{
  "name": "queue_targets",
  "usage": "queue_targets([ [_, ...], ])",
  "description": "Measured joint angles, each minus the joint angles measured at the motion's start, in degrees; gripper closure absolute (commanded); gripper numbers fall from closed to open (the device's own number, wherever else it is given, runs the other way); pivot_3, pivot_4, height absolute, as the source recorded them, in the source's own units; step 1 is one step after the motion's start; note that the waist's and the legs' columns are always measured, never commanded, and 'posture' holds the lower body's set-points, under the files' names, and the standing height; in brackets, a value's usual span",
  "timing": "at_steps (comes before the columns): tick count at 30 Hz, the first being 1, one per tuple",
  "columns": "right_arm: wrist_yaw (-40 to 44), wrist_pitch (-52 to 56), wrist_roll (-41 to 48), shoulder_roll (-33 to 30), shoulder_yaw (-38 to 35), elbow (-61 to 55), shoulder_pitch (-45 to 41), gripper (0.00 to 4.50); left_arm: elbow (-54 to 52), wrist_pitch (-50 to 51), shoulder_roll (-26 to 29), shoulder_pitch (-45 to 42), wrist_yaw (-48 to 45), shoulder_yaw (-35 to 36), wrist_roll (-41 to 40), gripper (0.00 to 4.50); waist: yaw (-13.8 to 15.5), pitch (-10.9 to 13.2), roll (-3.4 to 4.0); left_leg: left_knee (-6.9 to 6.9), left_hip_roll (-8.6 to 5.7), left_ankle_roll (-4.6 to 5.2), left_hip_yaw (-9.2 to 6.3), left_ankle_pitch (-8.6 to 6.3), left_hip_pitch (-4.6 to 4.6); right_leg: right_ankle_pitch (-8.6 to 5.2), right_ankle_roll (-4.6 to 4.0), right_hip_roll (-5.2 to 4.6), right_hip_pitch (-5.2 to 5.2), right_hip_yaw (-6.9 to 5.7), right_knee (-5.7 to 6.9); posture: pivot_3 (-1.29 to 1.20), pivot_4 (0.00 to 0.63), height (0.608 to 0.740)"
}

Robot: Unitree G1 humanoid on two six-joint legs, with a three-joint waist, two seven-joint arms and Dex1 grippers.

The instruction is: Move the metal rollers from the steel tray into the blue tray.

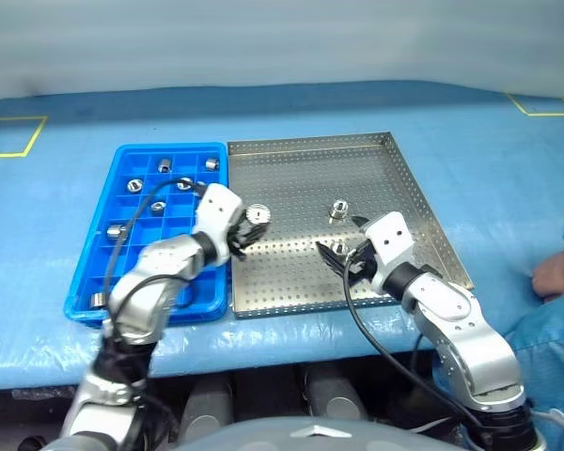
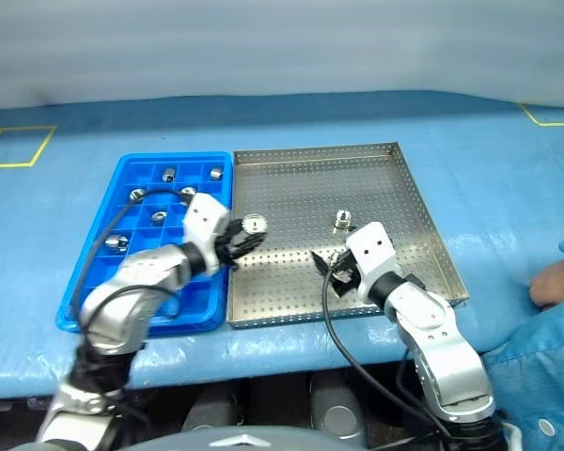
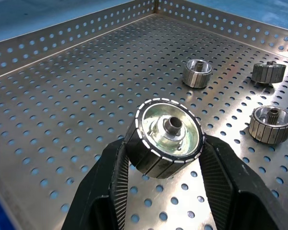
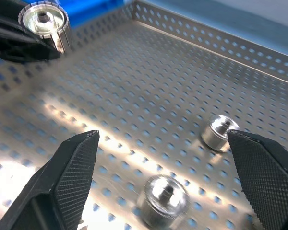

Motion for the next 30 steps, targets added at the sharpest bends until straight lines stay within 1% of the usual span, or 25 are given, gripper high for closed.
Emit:
queue_targets([
  [2,2.03,-0.19,2.04,-0.50,0.94,-1.49,-1.90,0.00,-4.90,3.68,4.97,2.09,-0.39,4.66,-1.58,2.51,0.46,0.00,-0.01,0.00,0.00,0.00,-0.05,0.00,0.03,-0.04,-0.07,-0.02,0.09,-0.07,-0.06,0.02,0.150,0.740],
  [3,2.57,0.12,1.94,-1.61,1.95,-1.23,-2.24,0.00,-6.14,5.07,6.17,2.92,-0.09,6.61,-1.72,2.51,0.90,0.00,-0.02,0.01,-0.03,0.00,-0.04,0.00,0.05,-0.07,-0.11,-0.06,0.10,-0.07,-0.08,0.03,0.150,0.740],
  [5,3.64,1.52,1.48,-4.08,4.38,0.67,-2.13,0.00,-7.63,7.55,7.64,4.45,1.04,9.79,-1.85,2.51,2.16,0.01,-0.04,0.03,-0.09,0.00,-0.04,0.00,0.00,-0.07,-0.12,-0.13,0.10,-0.09,-0.12,0.05,0.150,0.740],
  [8,4.20,2.40,0.74,-4.70,7.65,3.00,-2.31,0.00,-8.00,10.52,9.26,7.86,3.14,11.85,-1.49,2.51,3.68,0.02,-0.05,0.03,-0.11,0.00,-0.05,0.00,-0.07,-0.07,-0.12,-0.16,0.05,-0.11,-0.13,0.07,0.150,0.740],
  [15,4.13,2.51,-0.17,-5.41,8.81,4.26,-3.61,0.00,-8.69,13.69,9.06,13.20,6.20,12.52,-1.52,2.51,5.51,0.03,-0.08,0.04,-0.09,-0.01,-0.11,0.00,-0.08,-0.11,-0.19,-0.16,0.05,-0.21,-0.12,0.09,0.150,0.740],
  [22,3.60,2.53,-0.59,-5.43,8.90,4.32,-4.04,0.00,-7.73,12.28,6.83,13.37,9.10,11.80,-1.12,2.51,6.02,0.03,-0.09,0.03,-0.09,-0.02,-0.12,0.00,-0.08,-0.12,-0.20,-0.17,0.06,-0.23,-0.13,0.07,0.150,0.740],
  [28,2.26,2.76,-1.46,-5.45,8.81,4.73,-4.03,0.00,-6.25,10.69,8.11,12.90,9.43,11.88,-0.75,0.71,5.90,0.03,-0.08,0.03,-0.08,-0.02,-0.12,0.00,-0.07,-0.13,-0.23,-0.17,0.05,-0.24,-0.11,0.06,0.150,0.740],
  [30,1.92,2.76,-1.53,-5.43,8.81,4.91,-4.05,0.00,-5.69,10.69,7.39,11.86,10.02,12.03,-0.98,0.71,5.99,0.03,-0.09,0.04,-0.09,-0.02,-0.12,0.00,-0.09,-0.13,-0.23,-0.17,0.06,-0.24,-0.12,0.06,0.150,0.740],
])
